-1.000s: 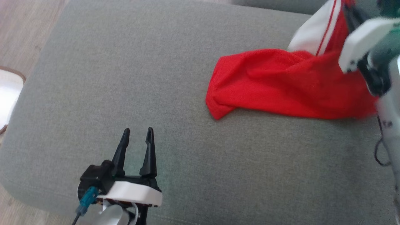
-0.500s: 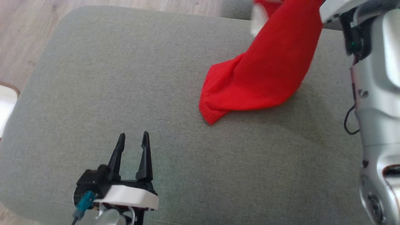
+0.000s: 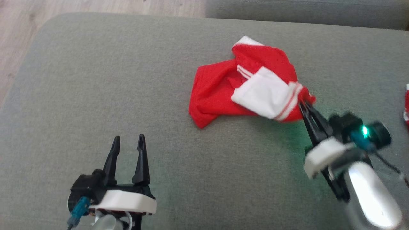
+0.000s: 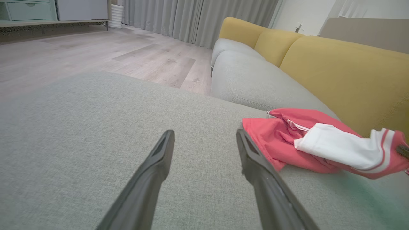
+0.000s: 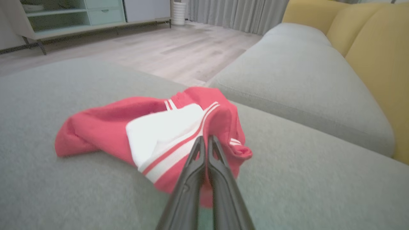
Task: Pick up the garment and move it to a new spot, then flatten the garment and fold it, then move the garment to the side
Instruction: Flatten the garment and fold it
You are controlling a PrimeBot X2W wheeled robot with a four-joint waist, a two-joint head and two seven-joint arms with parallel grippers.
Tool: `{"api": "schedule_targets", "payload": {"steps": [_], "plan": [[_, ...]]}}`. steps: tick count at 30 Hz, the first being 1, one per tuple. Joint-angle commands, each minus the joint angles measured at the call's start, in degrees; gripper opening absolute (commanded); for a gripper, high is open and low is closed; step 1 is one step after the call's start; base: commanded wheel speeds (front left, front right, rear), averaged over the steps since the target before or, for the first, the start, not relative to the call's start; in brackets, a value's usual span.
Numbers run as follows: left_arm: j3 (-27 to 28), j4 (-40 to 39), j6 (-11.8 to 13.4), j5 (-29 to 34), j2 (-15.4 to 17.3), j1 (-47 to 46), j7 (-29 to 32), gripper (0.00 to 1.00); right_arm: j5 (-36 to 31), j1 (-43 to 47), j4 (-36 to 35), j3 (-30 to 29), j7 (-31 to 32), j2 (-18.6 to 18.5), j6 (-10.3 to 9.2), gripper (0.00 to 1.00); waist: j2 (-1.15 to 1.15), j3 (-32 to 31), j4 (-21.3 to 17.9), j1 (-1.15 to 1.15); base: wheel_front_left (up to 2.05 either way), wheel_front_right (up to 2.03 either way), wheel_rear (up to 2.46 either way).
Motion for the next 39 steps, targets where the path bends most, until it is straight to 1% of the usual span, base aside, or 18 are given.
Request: {"api": "schedule_targets", "payload": {"steps": [1,6,7,8,9,10,14,17,19,21,25,26,32,35,39], "plan": [[2.2,-1.8,0.3,0.0,1.3,-1.0,-0.5,1.0,-0.8,1.5,-4.4,0.2,0.6,-0.7,-0.05,0.0,0.0,-0.4,-0.7,0.0,0.0,0.0,0.0],[2.3,-2.1,0.5,-0.2,1.7,-0.4,-0.3,1.0,-2.2,12.1,-9.9,-4.0,4.0,-0.7,-0.05,0.0,0.0,-1.4,-2.4,0.0,0.0,0.0,0.0],[2.3,-2.1,0.6,-0.2,1.8,-0.3,-0.3,1.0,-2.3,13.8,-10.6,-5.0,4.8,-0.6,-0.05,0.06,0.0,-1.7,-2.7,0.0,0.0,0.0,0.0],[2.2,-2.2,0.6,-0.2,1.9,-0.2,-0.2,1.0,-2.6,15.3,-11.2,-5.6,5.7,-0.7,-0.05,0.41,0.0,-1.9,-3.0,0.0,0.0,0.0,0.0],[2.2,-2.2,0.6,-0.3,1.9,-0.1,-0.2,1.0,-2.6,16.5,-11.9,-6.2,6.4,-0.7,-0.05,0.97,0.0,-2.1,-3.2,0.0,0.0,0.0,0.0],[2.1,-2.3,0.6,-0.3,1.9,-0.1,0.0,1.0,-2.3,18.2,-13.4,-7.6,7.1,-0.5,-0.05,1.0,0.0,-2.3,-3.5,0.0,0.0,0.0,0.0],[1.8,-2.4,0.7,-0.3,2.0,0.0,0.2,1.0,-1.4,19.5,-17.0,-10.1,8.2,-0.3,-0.05,1.0,0.0,-2.8,-3.7,0.0,0.0,0.0,0.0],[1.6,-2.3,0.6,-0.4,2.0,0.1,0.3,1.0,-1.1,18.5,-21.1,-12.3,8.8,0.1,-0.05,1.0,0.0,-2.9,-3.2,0.0,0.0,0.0,0.0],[1.5,-2.4,0.6,-0.5,2.1,0.1,0.3,1.0,-0.9,16.8,-22.5,-11.5,9.7,-0.3,-0.05,1.0,0.0,-2.8,-2.7,0.0,0.0,0.0,0.0],[1.3,-2.5,0.5,-0.4,2.0,-0.1,0.4,1.0,-0.7,14.4,-22.7,-9.1,11.2,-1.0,-0.05,1.0,0.0,-2.4,-2.1,0.0,0.0,0.0,0.0],[1.0,-2.6,0.3,-0.3,1.7,-1.1,0.5,1.0,-0.8,7.9,-18.8,-3.8,13.8,-3.3,-0.05,1.0,0.0,-1.0,-0.3,0.0,0.0,0.0,0.0],[1.0,-2.6,0.3,-0.3,1.7,-1.1,0.5,1.0,-0.8,7.9,-18.8,-3.8,13.8,-3.3,-0.05,1.0,0.0,-1.0,-0.3,0.0,0.0,0.0,0.0],[0.6,-1.4,-0.3,-0.4,0.7,-1.9,0.3,1.0,1.7,-0.1,-7.6,3.2,17.4,-6.1,-0.05,1.0,0.0,0.3,3.1,0.0,0.0,0.0,0.0],[0.6,-0.8,-0.6,-0.4,0.3,-2.0,0.1,1.0,2.9,-2.0,-3.2,5.9,17.7,-7.7,-0.05,1.0,0.0,0.4,4.4,0.0,0.0,0.0,0.0],[0.9,-0.3,-0.8,-0.4,0.2,-1.6,-0.1,1.0,4.8,-2.5,-0.6,8.5,17.7,-8.4,-0.05,1.0,0.0,0.1,5.1,0.0,0.0,0.0,0.0]]}}
